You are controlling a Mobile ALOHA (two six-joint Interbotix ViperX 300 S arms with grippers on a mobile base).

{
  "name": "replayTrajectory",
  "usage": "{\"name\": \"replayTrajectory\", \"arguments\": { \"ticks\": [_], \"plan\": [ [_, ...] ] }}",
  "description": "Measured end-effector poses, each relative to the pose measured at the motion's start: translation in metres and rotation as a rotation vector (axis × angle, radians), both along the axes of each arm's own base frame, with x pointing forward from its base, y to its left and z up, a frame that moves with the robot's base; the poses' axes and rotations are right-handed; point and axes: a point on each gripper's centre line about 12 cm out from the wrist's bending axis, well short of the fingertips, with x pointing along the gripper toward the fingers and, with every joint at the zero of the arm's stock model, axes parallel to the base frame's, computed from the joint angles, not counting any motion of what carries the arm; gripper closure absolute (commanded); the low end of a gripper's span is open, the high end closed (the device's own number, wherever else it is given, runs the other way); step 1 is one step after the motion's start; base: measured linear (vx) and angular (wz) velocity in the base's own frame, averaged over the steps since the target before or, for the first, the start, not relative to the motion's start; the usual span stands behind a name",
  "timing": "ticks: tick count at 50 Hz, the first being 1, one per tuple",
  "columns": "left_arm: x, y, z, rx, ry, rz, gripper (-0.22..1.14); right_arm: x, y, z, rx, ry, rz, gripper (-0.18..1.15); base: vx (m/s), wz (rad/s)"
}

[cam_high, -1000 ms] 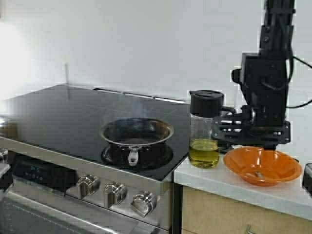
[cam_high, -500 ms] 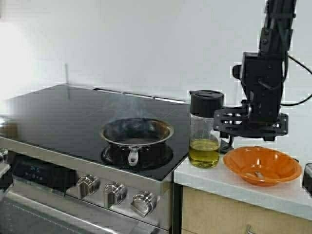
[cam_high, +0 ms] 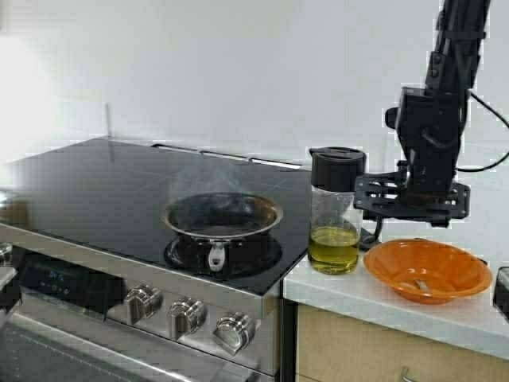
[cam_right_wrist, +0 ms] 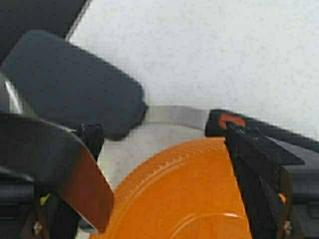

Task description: Add oil to the pan and cook the shrimp and serve it

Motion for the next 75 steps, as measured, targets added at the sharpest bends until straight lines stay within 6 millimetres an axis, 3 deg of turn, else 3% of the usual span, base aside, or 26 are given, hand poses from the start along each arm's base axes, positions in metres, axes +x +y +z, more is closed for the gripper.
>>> {"name": "replayTrajectory", "arguments": {
  "ticks": [9, 13, 17, 26, 35, 45, 54, 66, 75],
  "plan": [
    [0.001, 0.0, -0.001, 0.0, 0.005, 0.0, 0.89, 0.007, 0.003, -0.004, 0.0, 0.003, 0.004, -0.03, 0.0, 0.0],
    [0.001, 0.0, -0.001, -0.001, 0.005, 0.0, 0.89, 0.008, 0.004, -0.006, 0.003, 0.011, 0.006, 0.07, 0.0, 0.0],
    [0.001, 0.0, -0.002, 0.0, 0.006, 0.0, 0.89, 0.009, 0.006, -0.007, 0.004, 0.012, 0.009, 0.31, 0.0, 0.0],
    [0.001, 0.0, -0.001, 0.0, 0.005, 0.0, 0.89, 0.012, 0.011, -0.006, 0.006, 0.003, 0.019, 1.02, 0.0, 0.0],
    [0.001, 0.0, -0.001, 0.0, 0.005, 0.0, 0.89, 0.021, 0.01, -0.002, 0.025, 0.006, 0.006, 0.86, 0.0, 0.0],
    [0.001, 0.0, -0.001, 0.0, 0.005, 0.0, 0.89, 0.029, 0.023, 0.014, 0.031, 0.027, 0.045, 0.88, 0.0, 0.0],
    [0.0, 0.0, -0.001, 0.0, 0.005, 0.0, 0.89, 0.05, 0.033, 0.05, -0.023, 0.034, 0.086, 0.88, 0.0, 0.0],
    [-0.001, 0.0, 0.0, 0.0, 0.002, 0.0, 0.89, 0.078, 0.05, 0.1, -0.22, -0.008, 0.168, 0.88, 0.0, 0.0],
    [-0.002, 0.0, 0.001, -0.003, 0.0, 0.0, 0.89, 0.084, 0.072, 0.116, -0.423, 0.011, 0.253, 0.88, 0.0, 0.0]
  ]
}}
